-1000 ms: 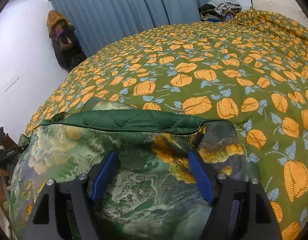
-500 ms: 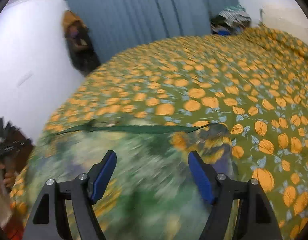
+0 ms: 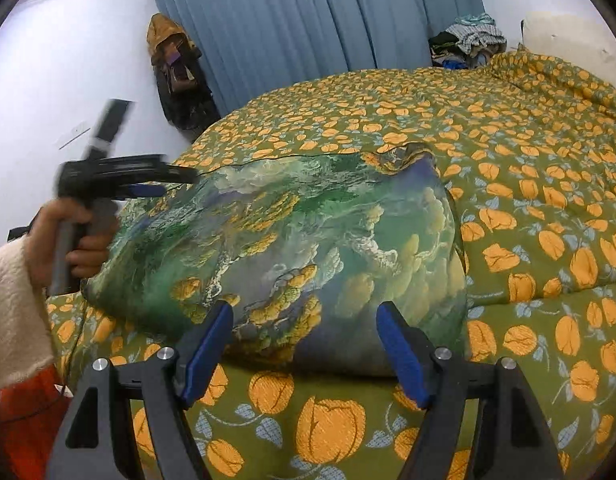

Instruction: Fold large clothes

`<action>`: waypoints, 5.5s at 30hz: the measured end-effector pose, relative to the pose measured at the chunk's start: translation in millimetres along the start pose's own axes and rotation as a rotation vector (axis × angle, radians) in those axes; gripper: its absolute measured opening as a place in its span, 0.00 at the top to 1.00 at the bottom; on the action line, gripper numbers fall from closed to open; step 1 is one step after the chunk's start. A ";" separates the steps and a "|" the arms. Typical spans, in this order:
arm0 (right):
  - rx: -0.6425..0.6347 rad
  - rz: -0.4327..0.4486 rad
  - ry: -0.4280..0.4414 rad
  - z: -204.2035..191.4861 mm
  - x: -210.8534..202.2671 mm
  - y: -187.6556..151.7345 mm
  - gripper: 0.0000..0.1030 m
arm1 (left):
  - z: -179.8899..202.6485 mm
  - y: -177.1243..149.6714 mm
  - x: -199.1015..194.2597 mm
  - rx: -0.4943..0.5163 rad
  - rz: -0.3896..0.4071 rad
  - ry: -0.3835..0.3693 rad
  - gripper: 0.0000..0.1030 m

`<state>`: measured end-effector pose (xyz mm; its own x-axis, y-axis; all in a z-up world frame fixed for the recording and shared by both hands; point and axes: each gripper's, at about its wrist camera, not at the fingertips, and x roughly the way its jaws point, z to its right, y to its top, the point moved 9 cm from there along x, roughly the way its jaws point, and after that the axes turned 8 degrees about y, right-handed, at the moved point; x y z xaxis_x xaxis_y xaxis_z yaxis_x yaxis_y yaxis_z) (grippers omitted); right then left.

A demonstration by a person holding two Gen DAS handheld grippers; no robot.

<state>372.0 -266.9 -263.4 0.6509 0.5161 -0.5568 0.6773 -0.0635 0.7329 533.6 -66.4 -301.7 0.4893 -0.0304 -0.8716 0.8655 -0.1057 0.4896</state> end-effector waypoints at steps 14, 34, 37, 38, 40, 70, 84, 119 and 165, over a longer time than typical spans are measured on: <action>-0.002 -0.021 0.045 1.2 10.8 -9.8 0.26 | -0.4 -45.1 -20.6 0.101 0.067 0.017 0.01; 0.005 -0.035 0.052 1.0 16.0 -14.6 0.26 | 10.0 -82.7 -39.7 0.155 0.132 0.070 0.01; 0.010 -0.036 0.053 3.3 16.2 -14.8 0.26 | 10.5 -86.7 -42.0 0.156 0.134 0.075 0.01; 0.011 -0.036 0.053 4.0 16.5 -14.9 0.26 | 11.0 -87.5 -42.6 0.158 0.132 0.075 0.01; 0.015 -0.037 0.054 4.9 17.0 -14.9 0.26 | 11.2 -88.9 -43.7 0.161 0.131 0.076 0.01; 0.637 0.008 0.136 115.9 30.5 -36.8 0.45 | 51.9 -98.7 -44.8 0.244 0.057 -0.057 0.00; 0.355 0.128 0.074 65.0 -21.8 11.4 0.68 | 68.1 -30.0 -149.6 0.233 0.127 -0.174 0.02; -0.301 0.142 0.126 -151.3 -31.2 32.6 0.44 | 1.0 -14.1 -153.0 0.314 -0.147 -0.090 0.71; -0.154 -0.506 0.110 -242.0 349.3 87.1 0.49 | -220.0 -93.7 -16.5 -0.238 -0.124 -0.387 0.52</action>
<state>575.4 114.5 -299.4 0.2111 0.5365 -0.8171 0.8333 0.3382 0.4374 468.0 162.7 -327.6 0.3443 -0.4047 -0.8472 0.9374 0.0974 0.3344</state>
